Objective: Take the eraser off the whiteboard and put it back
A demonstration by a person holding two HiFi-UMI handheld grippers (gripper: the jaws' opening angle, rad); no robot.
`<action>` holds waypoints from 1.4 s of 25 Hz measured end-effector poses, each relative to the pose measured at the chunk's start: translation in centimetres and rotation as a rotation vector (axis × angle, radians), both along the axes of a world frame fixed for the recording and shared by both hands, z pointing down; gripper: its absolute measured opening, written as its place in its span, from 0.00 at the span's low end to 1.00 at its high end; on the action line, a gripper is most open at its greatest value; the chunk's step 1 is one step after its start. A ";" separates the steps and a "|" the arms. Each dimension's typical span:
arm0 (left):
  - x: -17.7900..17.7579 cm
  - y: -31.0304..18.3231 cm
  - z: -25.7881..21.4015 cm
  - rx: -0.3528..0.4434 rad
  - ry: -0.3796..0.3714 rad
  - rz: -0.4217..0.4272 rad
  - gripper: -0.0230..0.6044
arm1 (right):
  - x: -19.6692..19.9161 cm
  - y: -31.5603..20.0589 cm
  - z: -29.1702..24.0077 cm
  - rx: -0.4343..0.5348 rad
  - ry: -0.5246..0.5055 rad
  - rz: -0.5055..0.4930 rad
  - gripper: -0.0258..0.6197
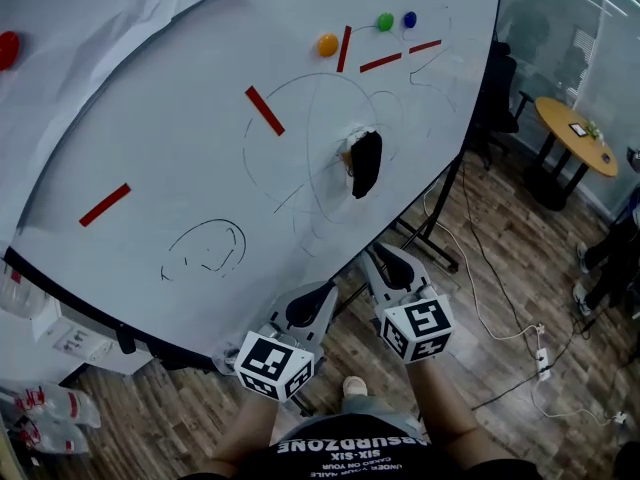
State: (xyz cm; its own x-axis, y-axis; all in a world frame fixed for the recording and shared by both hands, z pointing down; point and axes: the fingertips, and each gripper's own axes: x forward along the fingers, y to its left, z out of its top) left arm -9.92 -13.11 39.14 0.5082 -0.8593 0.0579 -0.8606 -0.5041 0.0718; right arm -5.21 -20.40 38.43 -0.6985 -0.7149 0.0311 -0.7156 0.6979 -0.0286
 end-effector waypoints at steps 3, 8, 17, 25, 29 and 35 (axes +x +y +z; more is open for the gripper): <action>0.1 0.5 0.0 0.003 0.006 0.006 0.05 | 0.2 1.4 0.2 -0.005 -0.016 -0.004 0.08; 0.5 1.9 0.2 -0.002 0.012 0.018 0.05 | 0.3 4.2 0.8 -0.017 -0.018 -0.020 0.04; 1.2 4.3 -0.1 0.001 0.018 0.035 0.05 | 0.7 8.0 0.9 -0.021 0.001 -0.014 0.04; 1.7 6.0 -0.3 0.006 0.019 0.051 0.05 | 1.1 10.0 0.5 -0.012 0.008 -0.006 0.04; 1.7 6.5 -0.5 0.011 0.022 0.052 0.05 | 1.0 10.6 0.3 -0.008 0.012 -0.006 0.04; 1.5 7.2 -0.8 0.016 0.027 0.054 0.05 | 0.6 11.4 0.1 -0.006 0.016 -0.012 0.04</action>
State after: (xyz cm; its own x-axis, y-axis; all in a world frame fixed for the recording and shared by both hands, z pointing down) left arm -8.43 -5.93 38.35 0.5550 -0.8313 0.0303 -0.8300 -0.5510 0.0863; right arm -4.60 -8.97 38.57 -0.7067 -0.7060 0.0464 -0.7073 0.7066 -0.0209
